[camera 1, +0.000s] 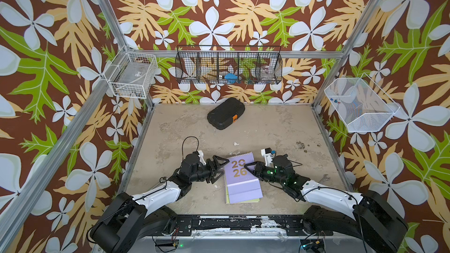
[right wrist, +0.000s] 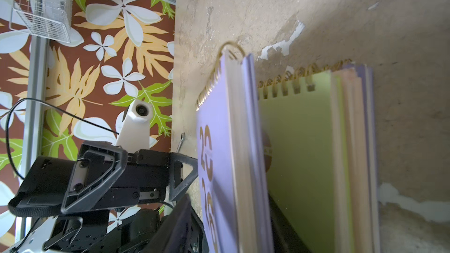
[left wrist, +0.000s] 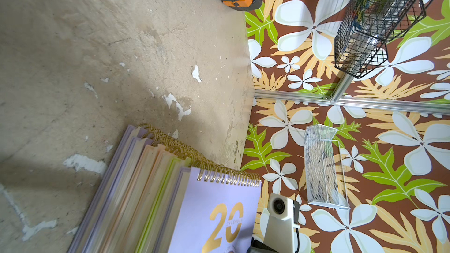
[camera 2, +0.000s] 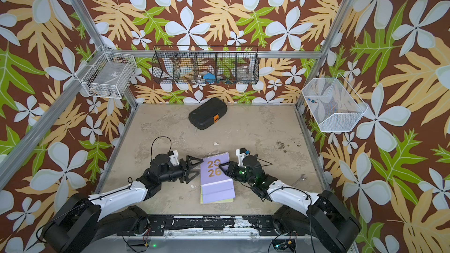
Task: Stack the calendars
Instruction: Place the calendar at the calendar.
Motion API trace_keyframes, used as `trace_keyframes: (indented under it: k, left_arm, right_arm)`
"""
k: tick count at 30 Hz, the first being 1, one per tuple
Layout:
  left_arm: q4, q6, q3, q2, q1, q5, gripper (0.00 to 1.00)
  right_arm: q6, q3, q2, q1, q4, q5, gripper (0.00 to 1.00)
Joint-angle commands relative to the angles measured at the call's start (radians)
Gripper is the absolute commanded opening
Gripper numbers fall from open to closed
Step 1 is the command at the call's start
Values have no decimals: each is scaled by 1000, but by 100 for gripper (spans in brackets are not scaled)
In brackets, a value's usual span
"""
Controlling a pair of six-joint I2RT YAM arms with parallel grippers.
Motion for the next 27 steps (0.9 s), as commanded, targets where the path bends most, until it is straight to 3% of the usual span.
trace_keyframes:
  k: [1, 27]
  left_arm:
    - [23, -2, 9, 2, -1, 6, 92]
    - [24, -6, 20, 22, -1, 4, 92]
  right_arm:
    - [-27, 16, 0, 1, -44, 21, 53]
    - [-66, 65, 13, 1, -178, 77, 74]
